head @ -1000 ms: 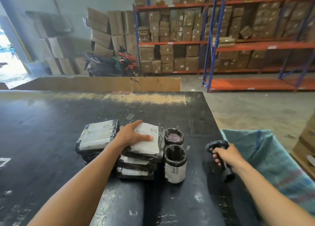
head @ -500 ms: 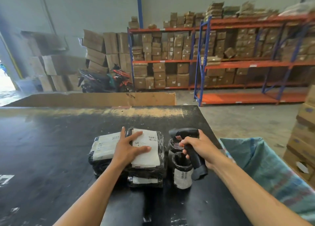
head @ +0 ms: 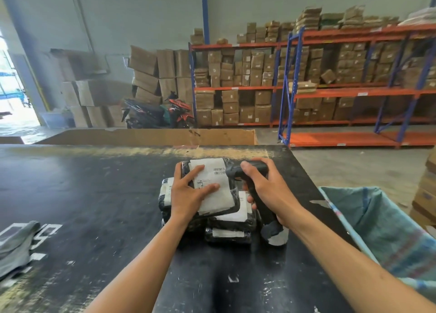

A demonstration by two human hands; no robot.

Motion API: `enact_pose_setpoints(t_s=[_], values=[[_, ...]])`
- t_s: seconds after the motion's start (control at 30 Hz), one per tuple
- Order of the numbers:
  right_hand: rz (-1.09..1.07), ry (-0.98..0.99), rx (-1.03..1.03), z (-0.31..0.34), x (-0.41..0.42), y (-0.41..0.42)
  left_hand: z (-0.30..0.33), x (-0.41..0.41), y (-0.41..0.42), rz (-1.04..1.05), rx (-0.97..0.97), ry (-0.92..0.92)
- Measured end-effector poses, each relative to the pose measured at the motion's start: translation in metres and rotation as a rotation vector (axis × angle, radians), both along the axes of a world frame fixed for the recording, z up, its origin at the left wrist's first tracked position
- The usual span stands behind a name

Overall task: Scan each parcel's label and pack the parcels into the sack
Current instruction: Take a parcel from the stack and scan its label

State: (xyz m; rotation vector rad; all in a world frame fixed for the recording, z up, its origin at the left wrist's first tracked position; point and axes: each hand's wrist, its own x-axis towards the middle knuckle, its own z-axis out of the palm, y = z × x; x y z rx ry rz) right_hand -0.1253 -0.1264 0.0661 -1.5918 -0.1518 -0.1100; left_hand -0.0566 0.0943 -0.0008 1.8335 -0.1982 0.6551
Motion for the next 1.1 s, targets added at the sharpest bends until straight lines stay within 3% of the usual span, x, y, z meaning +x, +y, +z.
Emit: enact_pose_setpoints(t_s=[0.3,1.1], values=[[-0.176,-0.107,-0.2,-0.004,-0.005,0.016,-0.011,-0.017,0.002,0.048,0.182,-0.007],[-0.252,-0.03,-0.201,-0.018,-0.01,-0.001,-0.013,-0.02,-0.012,0.08,0.197,-0.006]])
